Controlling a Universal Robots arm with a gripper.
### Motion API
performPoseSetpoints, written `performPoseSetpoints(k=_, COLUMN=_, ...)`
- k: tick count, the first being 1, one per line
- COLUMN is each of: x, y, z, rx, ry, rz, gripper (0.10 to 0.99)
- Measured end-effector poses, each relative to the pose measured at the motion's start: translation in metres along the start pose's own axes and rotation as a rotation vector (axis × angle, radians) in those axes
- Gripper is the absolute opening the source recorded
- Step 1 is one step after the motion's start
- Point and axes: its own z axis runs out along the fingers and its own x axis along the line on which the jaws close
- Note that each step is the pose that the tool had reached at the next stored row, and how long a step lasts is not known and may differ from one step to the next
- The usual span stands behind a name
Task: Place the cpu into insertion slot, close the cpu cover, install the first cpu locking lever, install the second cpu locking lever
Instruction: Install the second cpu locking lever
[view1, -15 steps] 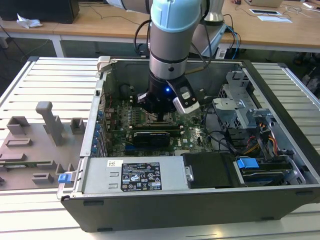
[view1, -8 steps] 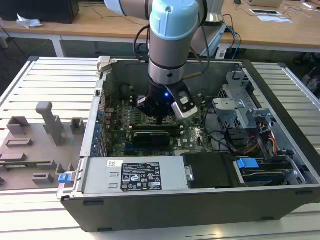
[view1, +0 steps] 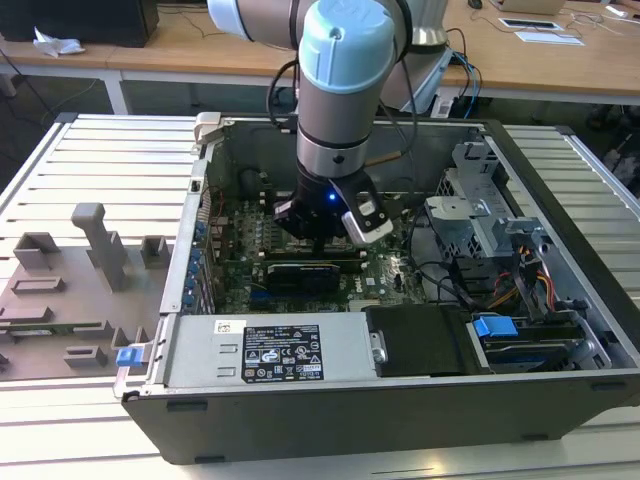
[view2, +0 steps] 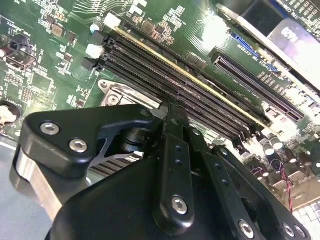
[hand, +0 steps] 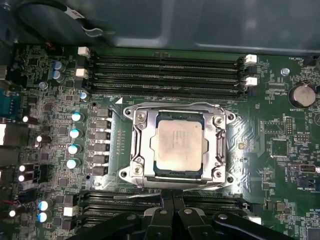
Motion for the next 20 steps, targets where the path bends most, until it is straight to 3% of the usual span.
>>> performPoseSetpoints(k=13, x=0.004, y=-0.0009, z=0.012, rx=-0.002, ry=0.0003, rz=0.0, gripper=0.106)
performPoseSetpoints(k=17, x=0.008, y=-0.0004, z=0.0107, rx=-0.004, ry=-0.0043, rz=-0.004, gripper=0.106)
performPoseSetpoints(k=20, x=0.0107, y=0.0008, z=0.0038, rx=-0.003, ry=-0.0134, rz=-0.007, gripper=0.106)
